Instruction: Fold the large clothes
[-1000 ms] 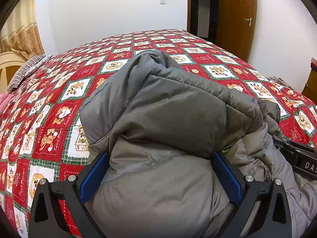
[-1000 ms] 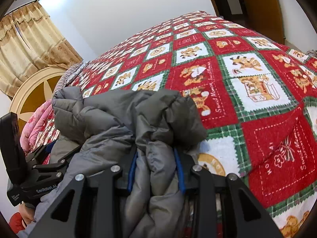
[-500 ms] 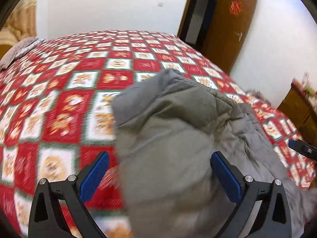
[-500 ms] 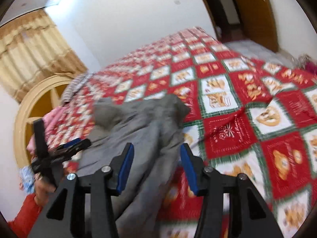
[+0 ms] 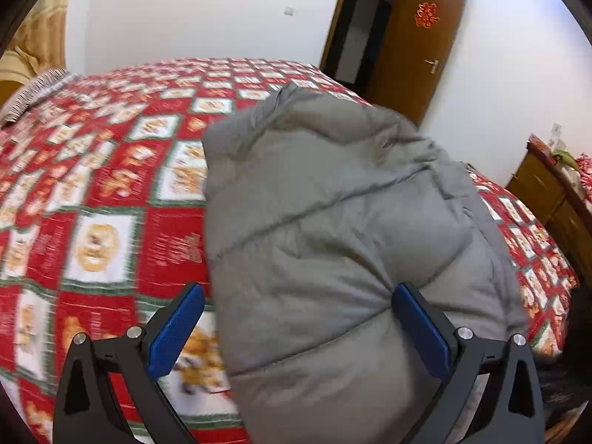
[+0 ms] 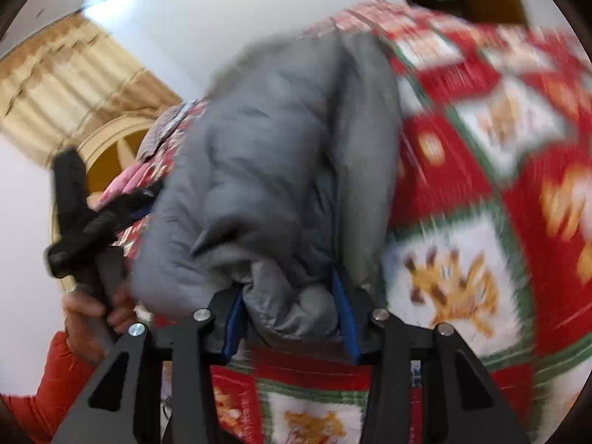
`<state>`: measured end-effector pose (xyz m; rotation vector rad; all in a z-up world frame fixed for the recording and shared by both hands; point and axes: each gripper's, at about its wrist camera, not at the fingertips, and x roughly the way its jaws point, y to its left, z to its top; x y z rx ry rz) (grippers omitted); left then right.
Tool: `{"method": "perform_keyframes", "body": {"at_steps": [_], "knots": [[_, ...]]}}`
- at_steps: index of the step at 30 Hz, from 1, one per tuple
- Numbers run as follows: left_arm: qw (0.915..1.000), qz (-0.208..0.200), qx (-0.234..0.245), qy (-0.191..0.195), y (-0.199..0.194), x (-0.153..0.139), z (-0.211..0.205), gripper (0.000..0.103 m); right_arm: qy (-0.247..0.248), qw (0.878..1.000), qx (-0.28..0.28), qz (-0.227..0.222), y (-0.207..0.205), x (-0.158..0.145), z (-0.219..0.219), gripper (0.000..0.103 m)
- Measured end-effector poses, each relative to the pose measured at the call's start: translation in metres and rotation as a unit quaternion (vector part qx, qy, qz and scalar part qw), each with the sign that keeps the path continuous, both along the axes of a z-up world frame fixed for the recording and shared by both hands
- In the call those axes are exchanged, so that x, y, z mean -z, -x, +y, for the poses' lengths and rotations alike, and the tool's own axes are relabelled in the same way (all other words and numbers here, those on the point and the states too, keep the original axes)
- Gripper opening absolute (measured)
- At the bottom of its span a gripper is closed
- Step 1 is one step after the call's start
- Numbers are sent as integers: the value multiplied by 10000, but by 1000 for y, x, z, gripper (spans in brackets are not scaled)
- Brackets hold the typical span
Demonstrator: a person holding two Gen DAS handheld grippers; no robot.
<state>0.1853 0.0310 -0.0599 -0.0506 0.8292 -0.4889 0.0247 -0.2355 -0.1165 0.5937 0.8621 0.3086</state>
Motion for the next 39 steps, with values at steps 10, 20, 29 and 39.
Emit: {"method": "perform_keyframes", "body": {"at_steps": [10,20,29,39], "knots": [[9938,-93,-612,919,-14,-29,80,102,222,9988,3,-442,-7,-75,-32,96],[9761,1110,-320,1843,-77,23,49,102,655,9978,63,58,-127,-43,-49,103],[9735,965,562,1994,-79,43,35,102,533,9963,-641,-214,-135,-3,-31,103],[9699,907,813,2107,-69,39,6,91,804,9924,-924,-115,-134,-7,-4,72]]}}
